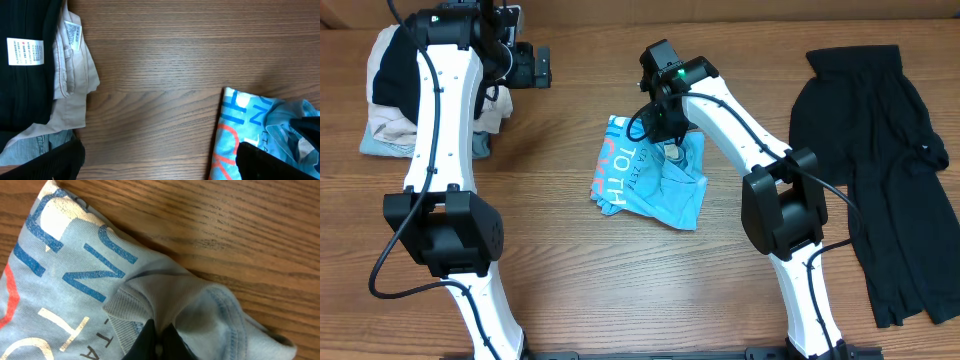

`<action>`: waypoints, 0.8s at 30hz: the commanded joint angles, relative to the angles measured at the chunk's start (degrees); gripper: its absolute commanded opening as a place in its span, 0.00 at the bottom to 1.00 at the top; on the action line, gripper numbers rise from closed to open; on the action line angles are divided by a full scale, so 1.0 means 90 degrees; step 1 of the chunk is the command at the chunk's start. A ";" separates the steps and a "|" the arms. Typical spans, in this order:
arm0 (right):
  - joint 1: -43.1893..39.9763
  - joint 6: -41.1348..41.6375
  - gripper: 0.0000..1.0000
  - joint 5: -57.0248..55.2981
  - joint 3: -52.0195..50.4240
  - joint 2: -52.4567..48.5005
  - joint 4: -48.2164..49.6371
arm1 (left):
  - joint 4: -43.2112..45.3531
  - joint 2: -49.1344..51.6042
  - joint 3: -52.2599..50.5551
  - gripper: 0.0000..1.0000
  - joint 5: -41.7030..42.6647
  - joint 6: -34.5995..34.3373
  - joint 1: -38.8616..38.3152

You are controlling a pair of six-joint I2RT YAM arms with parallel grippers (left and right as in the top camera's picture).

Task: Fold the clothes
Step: 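Lift and fold the bundle's edge with the right gripper, then release the bundle, raise the right gripper, lower the left gripper onto it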

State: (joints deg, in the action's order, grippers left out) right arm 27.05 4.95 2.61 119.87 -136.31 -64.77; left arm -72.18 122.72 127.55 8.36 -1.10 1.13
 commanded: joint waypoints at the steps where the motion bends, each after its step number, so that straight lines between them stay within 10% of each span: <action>1: -0.0126 0.0141 0.04 0.0000 0.0102 -0.0034 -0.0097 | 0.0027 -0.0019 0.0000 1.00 0.0007 0.0121 -0.0019; 20: -0.2244 0.0231 0.08 0.0578 0.0891 -0.0002 -0.1367 | 0.0022 -0.0019 0.0000 1.00 0.0017 0.0124 -0.0022; 24: -0.2356 0.0228 0.57 0.0736 0.0901 0.0000 -0.1557 | -0.0029 -0.0019 0.0000 1.00 0.0131 0.0126 -0.0027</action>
State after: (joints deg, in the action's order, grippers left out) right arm 5.98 7.20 7.29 126.74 -136.46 -78.28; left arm -72.23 122.72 127.55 8.38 -1.10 1.13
